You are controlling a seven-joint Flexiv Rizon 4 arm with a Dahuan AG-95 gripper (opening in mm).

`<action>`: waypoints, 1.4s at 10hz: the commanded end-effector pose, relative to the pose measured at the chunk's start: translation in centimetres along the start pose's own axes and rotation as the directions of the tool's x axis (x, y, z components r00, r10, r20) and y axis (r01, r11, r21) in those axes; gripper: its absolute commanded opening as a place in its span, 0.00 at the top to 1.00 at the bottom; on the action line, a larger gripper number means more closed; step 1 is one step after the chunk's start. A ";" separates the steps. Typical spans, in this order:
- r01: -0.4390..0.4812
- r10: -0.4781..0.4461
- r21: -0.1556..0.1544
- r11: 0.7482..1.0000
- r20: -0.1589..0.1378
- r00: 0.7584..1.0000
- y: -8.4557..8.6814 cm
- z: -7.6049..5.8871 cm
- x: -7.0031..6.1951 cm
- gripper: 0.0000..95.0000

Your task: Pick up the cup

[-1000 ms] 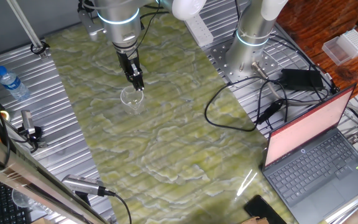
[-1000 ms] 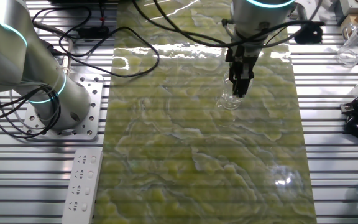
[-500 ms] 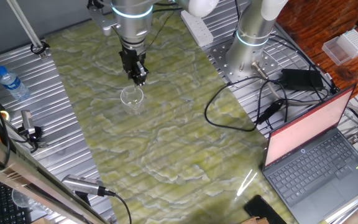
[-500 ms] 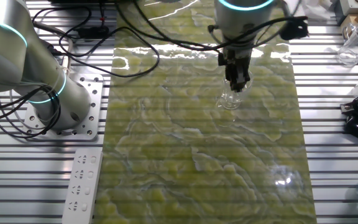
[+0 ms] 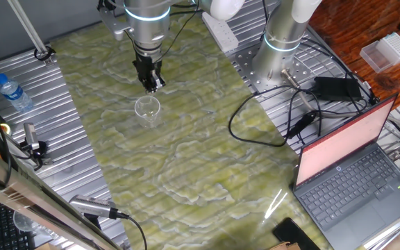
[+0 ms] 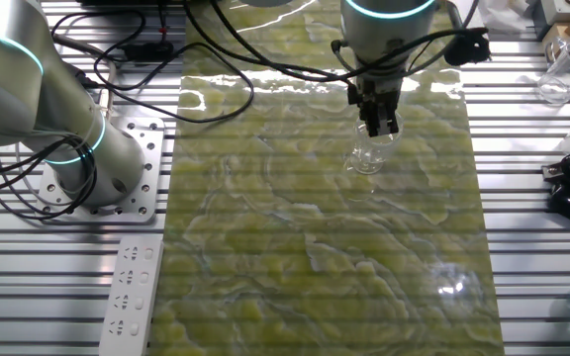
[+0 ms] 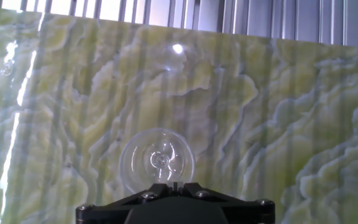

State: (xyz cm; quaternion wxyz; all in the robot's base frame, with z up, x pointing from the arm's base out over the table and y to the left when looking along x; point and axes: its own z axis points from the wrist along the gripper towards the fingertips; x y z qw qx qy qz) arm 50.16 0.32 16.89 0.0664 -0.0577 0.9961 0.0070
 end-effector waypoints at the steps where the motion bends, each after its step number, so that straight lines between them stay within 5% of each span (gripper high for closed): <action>1: 0.030 -0.030 0.002 1.000 0.016 0.999 0.2 0.0 0.0 1.00; 4: 0.058 -0.058 0.001 0.998 0.001 0.998 0.5 -0.2 -0.2 1.00; 6: 0.038 -0.038 -0.008 0.999 -0.051 0.998 0.8 -0.6 -0.4 1.00; 7: 0.041 -0.042 -0.014 0.999 -0.066 0.997 1.0 -0.6 -0.5 0.80; 8: 0.040 -0.041 -0.014 0.999 -0.065 0.997 1.2 -0.5 -0.7 0.80; 10: 0.052 -0.052 -0.013 0.999 -0.059 0.997 1.7 -0.3 -1.0 0.40; 11: 0.060 -0.060 -0.012 0.998 -0.058 0.997 2.0 -0.2 -1.2 0.00; 14: 0.053 -0.053 -0.005 0.999 -0.052 0.997 2.2 -0.1 -1.3 0.00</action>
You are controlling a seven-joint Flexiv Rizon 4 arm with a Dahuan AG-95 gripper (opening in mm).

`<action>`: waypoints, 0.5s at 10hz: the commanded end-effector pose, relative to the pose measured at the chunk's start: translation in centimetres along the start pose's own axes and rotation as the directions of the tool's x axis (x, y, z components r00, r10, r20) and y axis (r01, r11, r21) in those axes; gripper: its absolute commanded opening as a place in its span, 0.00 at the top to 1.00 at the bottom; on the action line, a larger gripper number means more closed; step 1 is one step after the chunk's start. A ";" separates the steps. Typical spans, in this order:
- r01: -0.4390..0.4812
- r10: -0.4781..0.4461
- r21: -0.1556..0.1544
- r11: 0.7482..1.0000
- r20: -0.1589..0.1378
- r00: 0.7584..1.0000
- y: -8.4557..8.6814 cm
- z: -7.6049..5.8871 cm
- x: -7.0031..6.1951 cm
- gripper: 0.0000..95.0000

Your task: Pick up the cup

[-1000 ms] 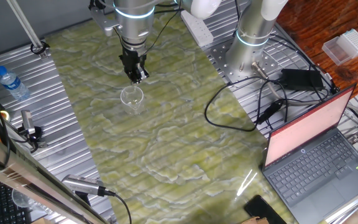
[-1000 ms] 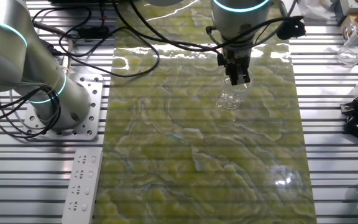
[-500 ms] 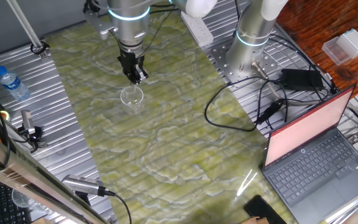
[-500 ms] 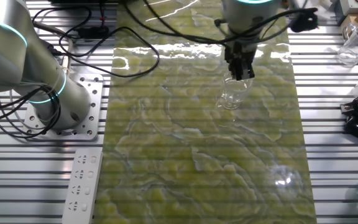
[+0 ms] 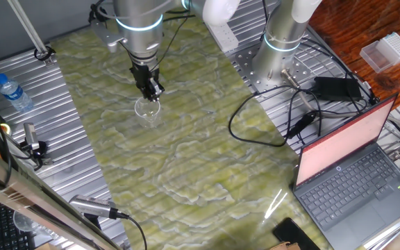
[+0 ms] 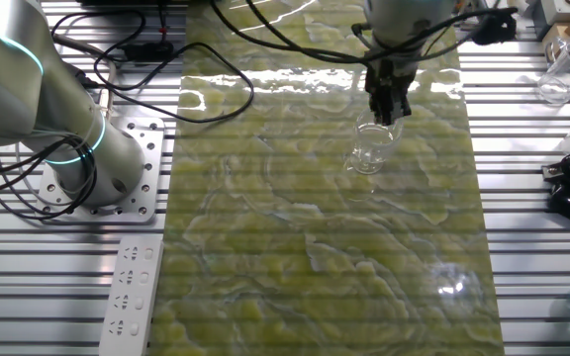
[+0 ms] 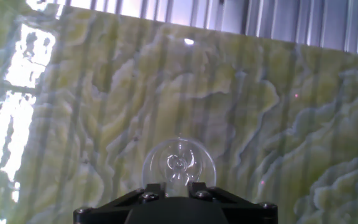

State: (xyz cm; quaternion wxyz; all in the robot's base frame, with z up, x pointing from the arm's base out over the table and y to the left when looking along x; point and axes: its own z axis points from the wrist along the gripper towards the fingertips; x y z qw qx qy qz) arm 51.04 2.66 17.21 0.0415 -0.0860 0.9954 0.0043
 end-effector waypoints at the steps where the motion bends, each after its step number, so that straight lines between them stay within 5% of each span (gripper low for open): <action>1: -0.007 0.007 0.003 1.000 0.000 1.000 0.0 0.1 -0.1 0.00; 5: -0.021 0.020 0.020 1.000 0.037 0.999 -0.1 0.1 -0.4 0.00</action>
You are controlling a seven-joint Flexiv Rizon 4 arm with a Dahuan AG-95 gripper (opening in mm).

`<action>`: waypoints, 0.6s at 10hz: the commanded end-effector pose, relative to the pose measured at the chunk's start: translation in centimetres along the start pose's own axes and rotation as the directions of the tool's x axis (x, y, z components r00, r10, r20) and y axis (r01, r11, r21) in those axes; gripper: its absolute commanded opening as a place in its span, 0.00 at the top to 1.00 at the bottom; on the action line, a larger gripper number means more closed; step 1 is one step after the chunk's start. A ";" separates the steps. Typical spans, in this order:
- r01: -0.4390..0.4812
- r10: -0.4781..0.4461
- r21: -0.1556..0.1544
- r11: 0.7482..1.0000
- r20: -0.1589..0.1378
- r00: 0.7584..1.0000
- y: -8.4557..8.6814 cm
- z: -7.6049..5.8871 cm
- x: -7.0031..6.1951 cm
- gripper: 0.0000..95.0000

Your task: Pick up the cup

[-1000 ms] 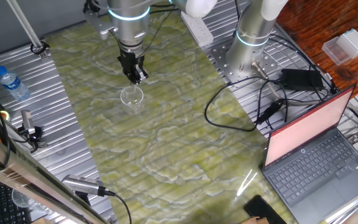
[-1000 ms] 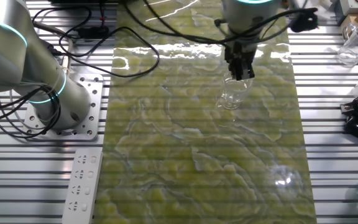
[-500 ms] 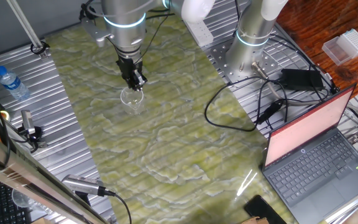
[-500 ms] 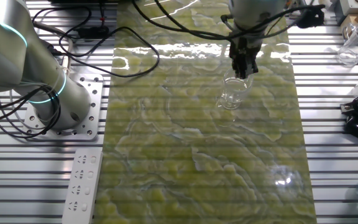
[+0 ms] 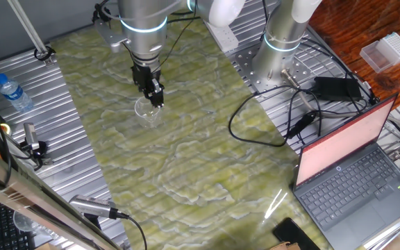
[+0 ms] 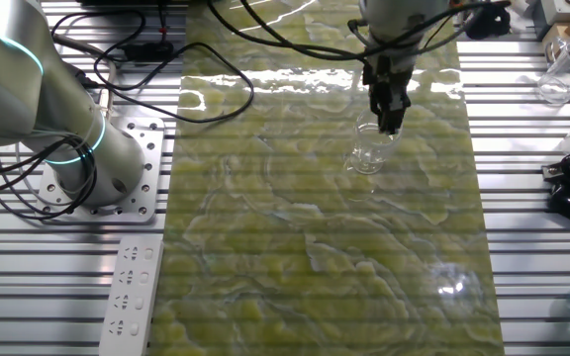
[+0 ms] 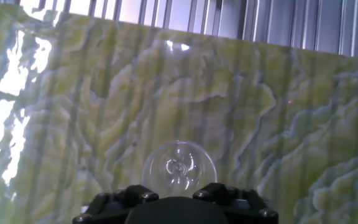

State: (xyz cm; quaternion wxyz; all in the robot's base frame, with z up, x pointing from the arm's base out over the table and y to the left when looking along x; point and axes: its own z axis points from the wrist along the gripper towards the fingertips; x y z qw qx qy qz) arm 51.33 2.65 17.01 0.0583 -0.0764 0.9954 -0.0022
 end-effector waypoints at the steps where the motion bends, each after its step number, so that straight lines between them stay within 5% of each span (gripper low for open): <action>1: -0.004 0.004 0.003 1.000 0.003 1.000 -0.1 -0.1 -0.4 0.00; 6: 0.006 -0.006 0.003 1.000 -0.014 1.000 -0.5 1.1 -2.4 0.00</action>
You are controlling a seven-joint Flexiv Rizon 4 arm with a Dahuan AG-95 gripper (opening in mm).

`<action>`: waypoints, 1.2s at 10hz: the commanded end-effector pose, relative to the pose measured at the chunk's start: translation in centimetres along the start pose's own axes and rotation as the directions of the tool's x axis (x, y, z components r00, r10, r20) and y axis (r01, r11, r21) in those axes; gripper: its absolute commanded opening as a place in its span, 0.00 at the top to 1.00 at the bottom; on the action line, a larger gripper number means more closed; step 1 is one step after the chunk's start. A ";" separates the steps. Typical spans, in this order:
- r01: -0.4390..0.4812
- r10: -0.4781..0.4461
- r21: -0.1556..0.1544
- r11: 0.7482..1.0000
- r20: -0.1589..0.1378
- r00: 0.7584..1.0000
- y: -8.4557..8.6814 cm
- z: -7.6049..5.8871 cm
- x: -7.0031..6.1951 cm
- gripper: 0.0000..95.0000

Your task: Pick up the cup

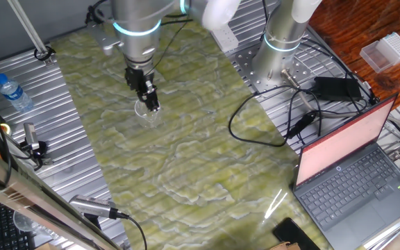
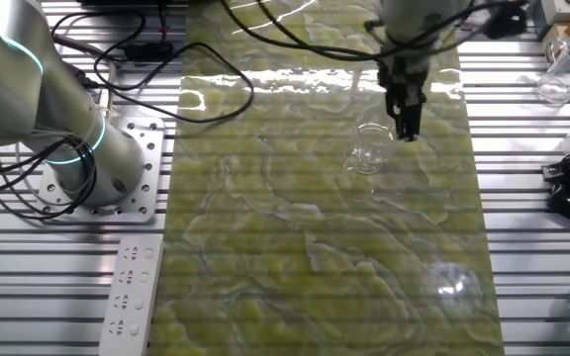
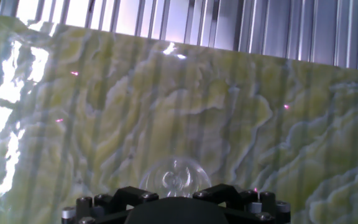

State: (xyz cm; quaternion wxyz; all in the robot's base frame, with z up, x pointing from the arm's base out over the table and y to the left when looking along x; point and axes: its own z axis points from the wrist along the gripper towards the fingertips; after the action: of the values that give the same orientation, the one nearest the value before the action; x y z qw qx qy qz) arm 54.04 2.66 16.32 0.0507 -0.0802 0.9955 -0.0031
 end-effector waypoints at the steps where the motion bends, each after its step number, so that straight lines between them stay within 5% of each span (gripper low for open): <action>1: -0.002 0.002 0.002 1.000 -0.002 1.000 -0.2 0.4 0.0 0.00; 9: 0.028 -0.029 -0.010 1.000 -0.089 0.996 -0.3 3.0 -1.4 0.00; 12: 0.041 -0.043 -0.030 0.999 -0.082 0.996 -0.3 3.0 -1.4 0.00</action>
State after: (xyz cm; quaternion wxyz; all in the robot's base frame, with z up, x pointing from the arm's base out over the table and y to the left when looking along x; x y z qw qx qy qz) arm 55.89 2.53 13.46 0.0076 -0.1025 0.9947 0.0075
